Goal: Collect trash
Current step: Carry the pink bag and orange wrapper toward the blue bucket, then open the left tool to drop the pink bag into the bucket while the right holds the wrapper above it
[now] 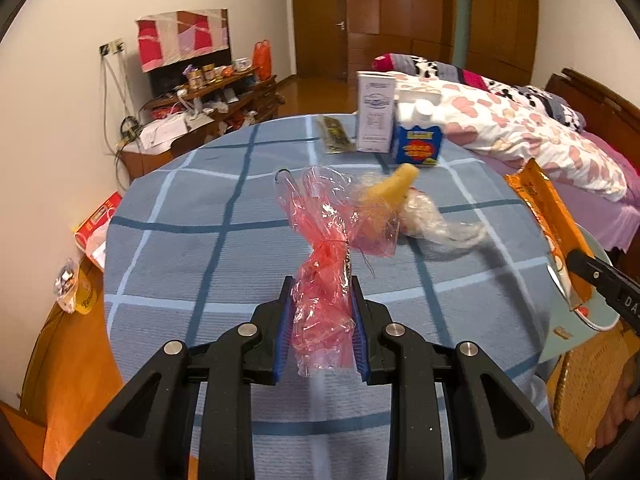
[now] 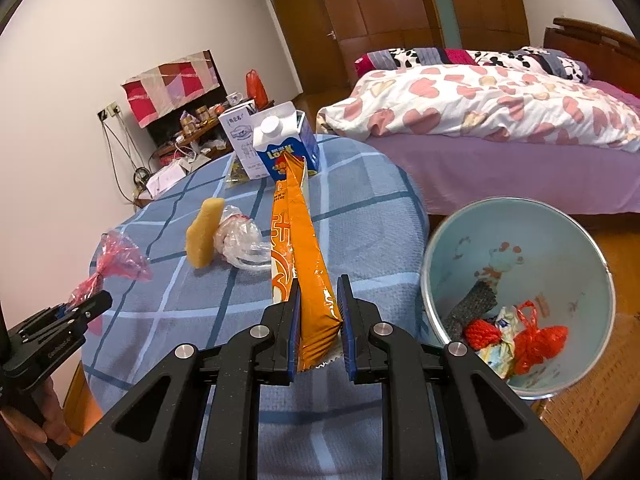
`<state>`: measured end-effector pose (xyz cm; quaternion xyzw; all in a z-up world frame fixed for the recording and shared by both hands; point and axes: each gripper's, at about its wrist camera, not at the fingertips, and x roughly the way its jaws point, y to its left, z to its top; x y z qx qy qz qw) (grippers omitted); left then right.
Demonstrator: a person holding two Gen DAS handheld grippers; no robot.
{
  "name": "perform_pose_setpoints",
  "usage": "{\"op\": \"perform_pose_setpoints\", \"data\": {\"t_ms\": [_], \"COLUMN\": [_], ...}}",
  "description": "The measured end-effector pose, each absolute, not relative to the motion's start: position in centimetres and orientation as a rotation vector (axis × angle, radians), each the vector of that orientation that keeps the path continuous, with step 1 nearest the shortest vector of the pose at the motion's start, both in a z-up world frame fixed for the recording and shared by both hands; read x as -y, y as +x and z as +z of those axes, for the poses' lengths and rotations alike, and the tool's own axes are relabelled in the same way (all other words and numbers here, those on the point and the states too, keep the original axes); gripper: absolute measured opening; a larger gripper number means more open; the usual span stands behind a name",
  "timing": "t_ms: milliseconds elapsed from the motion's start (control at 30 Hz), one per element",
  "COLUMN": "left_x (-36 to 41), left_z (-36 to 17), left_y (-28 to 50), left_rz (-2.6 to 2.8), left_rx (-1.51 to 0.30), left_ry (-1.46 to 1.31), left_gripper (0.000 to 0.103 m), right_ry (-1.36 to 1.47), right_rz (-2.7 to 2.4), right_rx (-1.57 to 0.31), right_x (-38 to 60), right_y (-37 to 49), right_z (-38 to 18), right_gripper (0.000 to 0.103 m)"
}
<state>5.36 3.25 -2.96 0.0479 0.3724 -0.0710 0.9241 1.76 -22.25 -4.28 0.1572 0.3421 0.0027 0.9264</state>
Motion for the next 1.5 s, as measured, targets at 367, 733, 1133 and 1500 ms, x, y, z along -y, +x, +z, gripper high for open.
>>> {"op": "perform_pose_setpoints", "data": {"t_ms": [367,733,1133,1500], "left_x": [0.8,5.4,10.0,13.5], "left_z": [-2.7,-2.3,-1.8,-1.3], "left_y": [3.4,2.3,2.1,2.5], "left_rz": [-0.222,-0.313,-0.404,-0.463], "left_rx": [-0.759,-0.744,-0.729,-0.720], "left_ry": [0.150,0.201,0.241,0.254], "left_gripper": [0.025,0.025,0.026,0.026], "right_ry": [0.340,0.372,0.402,0.427], "right_rz": [-0.050,-0.116,-0.190,-0.243], "right_rx": [-0.688,-0.685,-0.664,-0.649], "right_x": [24.5,27.2,30.0,32.0], "right_y": [-1.3,-3.2,-4.3,-4.8], "right_z": [-4.0,-4.4,-4.3,-4.3], "right_gripper": [0.018,0.018,0.018,0.018]}}
